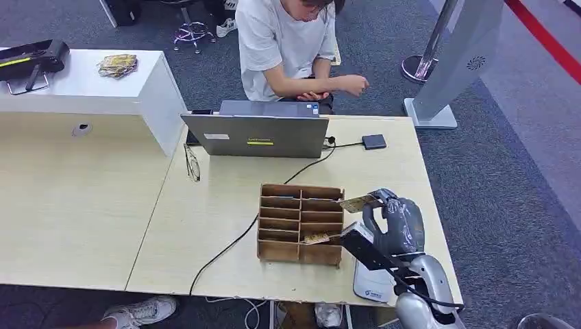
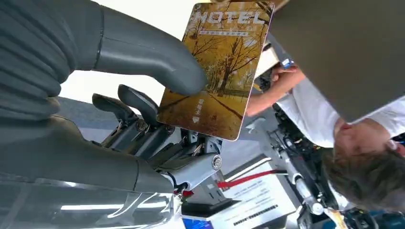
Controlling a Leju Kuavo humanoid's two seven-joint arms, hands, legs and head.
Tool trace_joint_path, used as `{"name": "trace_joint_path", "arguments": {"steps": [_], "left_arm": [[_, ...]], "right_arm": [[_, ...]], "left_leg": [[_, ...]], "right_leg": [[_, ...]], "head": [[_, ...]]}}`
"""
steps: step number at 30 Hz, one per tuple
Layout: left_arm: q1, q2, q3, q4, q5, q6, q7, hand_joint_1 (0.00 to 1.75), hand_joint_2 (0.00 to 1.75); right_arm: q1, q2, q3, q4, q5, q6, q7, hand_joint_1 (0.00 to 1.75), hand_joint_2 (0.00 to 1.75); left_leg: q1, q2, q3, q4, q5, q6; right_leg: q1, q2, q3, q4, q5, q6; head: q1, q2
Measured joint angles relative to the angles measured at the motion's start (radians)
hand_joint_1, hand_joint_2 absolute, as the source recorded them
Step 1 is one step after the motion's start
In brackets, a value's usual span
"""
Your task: Pass the card to the sensor for recognition and then transmit it.
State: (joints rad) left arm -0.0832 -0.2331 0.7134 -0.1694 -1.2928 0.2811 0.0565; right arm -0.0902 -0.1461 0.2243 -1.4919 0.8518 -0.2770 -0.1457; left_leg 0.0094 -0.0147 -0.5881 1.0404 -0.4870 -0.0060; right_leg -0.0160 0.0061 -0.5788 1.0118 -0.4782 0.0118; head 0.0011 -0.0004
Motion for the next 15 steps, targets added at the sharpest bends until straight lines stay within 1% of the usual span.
{"name": "trace_joint_path", "arguments": {"steps": [9,15], "left_arm": [[-0.001,0.000,-0.001,0.000,-0.006,-0.006,0.003,0.00,0.00],[-0.002,0.000,-0.006,0.000,-0.015,-0.009,0.005,0.00,0.00]], "right_arm": [[-0.056,0.012,0.027,0.029,0.002,0.005,0.000,1.75,1.75],[-0.098,0.026,0.050,0.044,0.007,0.025,0.000,1.75,1.75]], "left_leg": [[0.000,0.000,0.000,0.000,0.000,0.000],[0.000,0.000,0.000,0.000,0.000,0.000]], "right_leg": [[0.000,0.000,0.000,0.000,0.000,0.000],[0.000,0.000,0.000,0.000,0.000,0.000]], "head": [[0.000,0.000],[0.000,0.000]]}}
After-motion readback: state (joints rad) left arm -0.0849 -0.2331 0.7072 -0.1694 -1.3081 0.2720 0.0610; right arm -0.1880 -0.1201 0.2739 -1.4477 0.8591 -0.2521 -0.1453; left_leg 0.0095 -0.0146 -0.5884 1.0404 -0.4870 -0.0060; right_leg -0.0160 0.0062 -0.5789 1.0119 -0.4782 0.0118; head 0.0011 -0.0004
